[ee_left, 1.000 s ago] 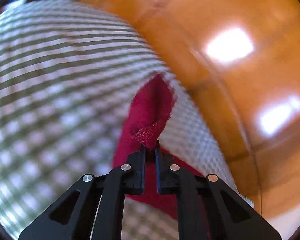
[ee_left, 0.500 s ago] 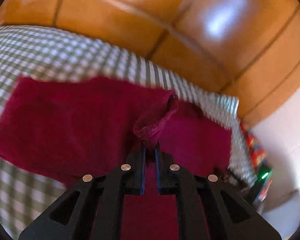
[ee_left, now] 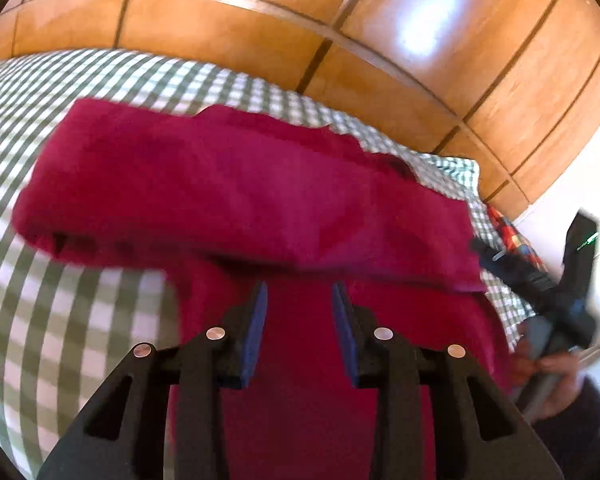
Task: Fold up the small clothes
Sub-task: 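Lay the held sleeve across the sweater body and open the left gripper, then grasp the other sleeve with the right gripper and fold it across the body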
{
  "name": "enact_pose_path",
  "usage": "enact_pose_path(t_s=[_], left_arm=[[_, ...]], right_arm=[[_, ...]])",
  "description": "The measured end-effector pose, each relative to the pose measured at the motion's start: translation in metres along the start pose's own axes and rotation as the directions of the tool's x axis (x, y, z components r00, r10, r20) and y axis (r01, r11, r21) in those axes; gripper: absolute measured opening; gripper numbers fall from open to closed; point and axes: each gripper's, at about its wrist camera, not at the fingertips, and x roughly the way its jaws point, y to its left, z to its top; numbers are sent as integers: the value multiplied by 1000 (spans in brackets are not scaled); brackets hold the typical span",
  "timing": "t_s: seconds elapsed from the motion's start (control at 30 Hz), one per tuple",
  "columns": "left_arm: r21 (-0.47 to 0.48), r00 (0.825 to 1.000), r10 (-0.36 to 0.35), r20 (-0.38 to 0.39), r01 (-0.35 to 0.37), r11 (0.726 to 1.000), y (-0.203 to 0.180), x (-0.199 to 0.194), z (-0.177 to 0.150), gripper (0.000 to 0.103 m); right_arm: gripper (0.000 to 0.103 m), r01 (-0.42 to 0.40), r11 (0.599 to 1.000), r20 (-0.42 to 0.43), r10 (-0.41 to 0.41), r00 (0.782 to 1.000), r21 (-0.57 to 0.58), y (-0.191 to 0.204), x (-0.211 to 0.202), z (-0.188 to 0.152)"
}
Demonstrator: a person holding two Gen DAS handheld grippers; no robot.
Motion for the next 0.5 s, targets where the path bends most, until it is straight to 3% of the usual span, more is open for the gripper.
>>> enact_pose_path(t_s=[0.03, 0.13, 0.23, 0.27, 0.3, 0.33, 0.37, 0.4, 0.5], left_arm=[[-19, 1000, 9, -5, -9, 1000, 6, 2, -2, 32], [-49, 1000, 8, 10, -7, 999, 14, 2, -2, 32], [-49, 999, 19, 25, -18, 999, 15, 2, 2, 32], [-53, 999, 27, 32, -25, 998, 17, 2, 4, 32], [-59, 999, 31, 38, -29, 998, 17, 2, 6, 32], [-67, 998, 37, 45, -34, 997, 19, 2, 8, 32], [-79, 997, 52, 53, -48, 996, 22, 2, 10, 32], [-95, 997, 58, 58, -52, 994, 26, 2, 12, 32], [-118, 997, 58, 51, -51, 992, 34, 4, 13, 32]], right_arm=[[71, -83, 997, -43, 83, 996, -6, 17, 9, 1], [69, -223, 974, -133, 225, 965, 33, 47, 38, 5], [68, -268, 961, -206, 277, 939, 71, 67, 69, 7], [65, -258, 962, -246, 271, 931, 84, 74, 84, 6], [45, -250, 965, -282, 262, 923, 79, 81, 96, 5], [22, -237, 970, -296, 244, 924, 59, 86, 101, 4], [14, -200, 980, -298, 193, 935, 9, 95, 104, 5], [9, -187, 982, -283, 171, 944, -31, 102, 100, 7], [7, -207, 973, -169, 189, 967, -99, 114, 61, 25]])
